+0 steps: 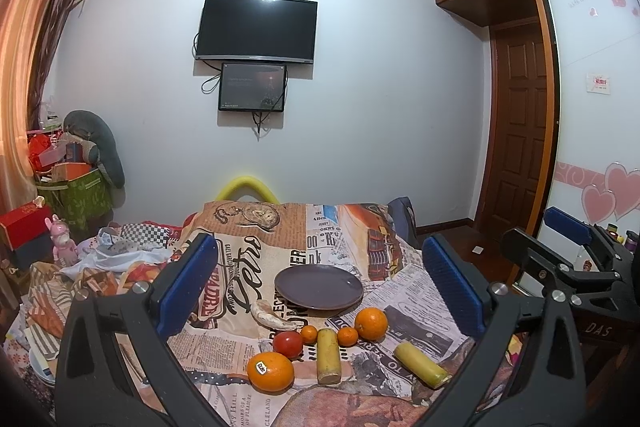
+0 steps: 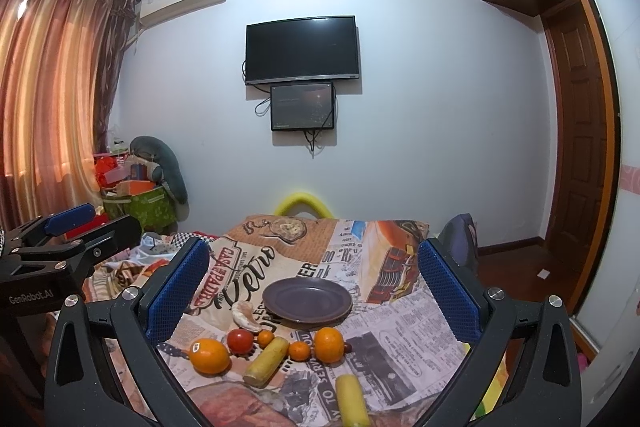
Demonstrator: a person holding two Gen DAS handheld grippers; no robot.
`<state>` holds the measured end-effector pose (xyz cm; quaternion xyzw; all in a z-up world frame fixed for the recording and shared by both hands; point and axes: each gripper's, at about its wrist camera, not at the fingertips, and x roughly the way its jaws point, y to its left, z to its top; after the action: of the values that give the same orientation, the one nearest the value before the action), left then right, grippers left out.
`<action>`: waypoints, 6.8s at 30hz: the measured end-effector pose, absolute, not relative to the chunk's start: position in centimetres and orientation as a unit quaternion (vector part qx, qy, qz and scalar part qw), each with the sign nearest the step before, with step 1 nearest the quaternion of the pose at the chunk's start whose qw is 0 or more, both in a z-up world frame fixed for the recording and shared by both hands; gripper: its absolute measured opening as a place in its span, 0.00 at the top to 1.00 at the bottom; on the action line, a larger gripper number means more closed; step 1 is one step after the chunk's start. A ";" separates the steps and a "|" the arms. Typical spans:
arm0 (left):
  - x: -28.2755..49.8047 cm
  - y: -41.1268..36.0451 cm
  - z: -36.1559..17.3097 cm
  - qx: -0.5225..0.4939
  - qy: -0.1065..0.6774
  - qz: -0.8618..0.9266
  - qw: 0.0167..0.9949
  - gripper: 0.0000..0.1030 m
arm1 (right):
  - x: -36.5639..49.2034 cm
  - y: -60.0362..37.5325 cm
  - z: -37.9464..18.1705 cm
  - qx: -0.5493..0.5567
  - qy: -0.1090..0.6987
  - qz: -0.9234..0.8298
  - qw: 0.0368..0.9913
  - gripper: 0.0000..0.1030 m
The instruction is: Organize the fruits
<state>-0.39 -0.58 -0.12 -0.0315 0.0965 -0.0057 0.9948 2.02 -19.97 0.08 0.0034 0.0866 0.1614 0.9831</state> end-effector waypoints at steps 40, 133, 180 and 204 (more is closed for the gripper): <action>-0.3 -0.8 -0.2 -0.031 0.098 -0.008 0.995 0.00 | 2.3 -19.9 -0.6 0.007 0.093 0.165 0.982 0.00; 16.1 4.4 -11.1 -0.054 0.328 -0.015 0.943 0.35 | 15.9 -19.9 -9.7 -0.018 0.326 0.185 0.927 0.67; 38.3 4.8 -20.6 -0.039 0.437 -0.039 0.898 0.35 | 35.3 -13.1 -17.1 -0.066 0.417 0.240 0.874 0.67; 37.0 5.0 -18.1 -0.035 0.413 -0.026 0.910 0.33 | 34.1 -12.8 -16.4 -0.102 0.436 0.239 0.861 0.66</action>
<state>37.02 5.04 -18.09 -0.0349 0.4132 -0.0259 0.9096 34.08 -12.83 -16.41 -0.1022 0.4364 0.2394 0.8613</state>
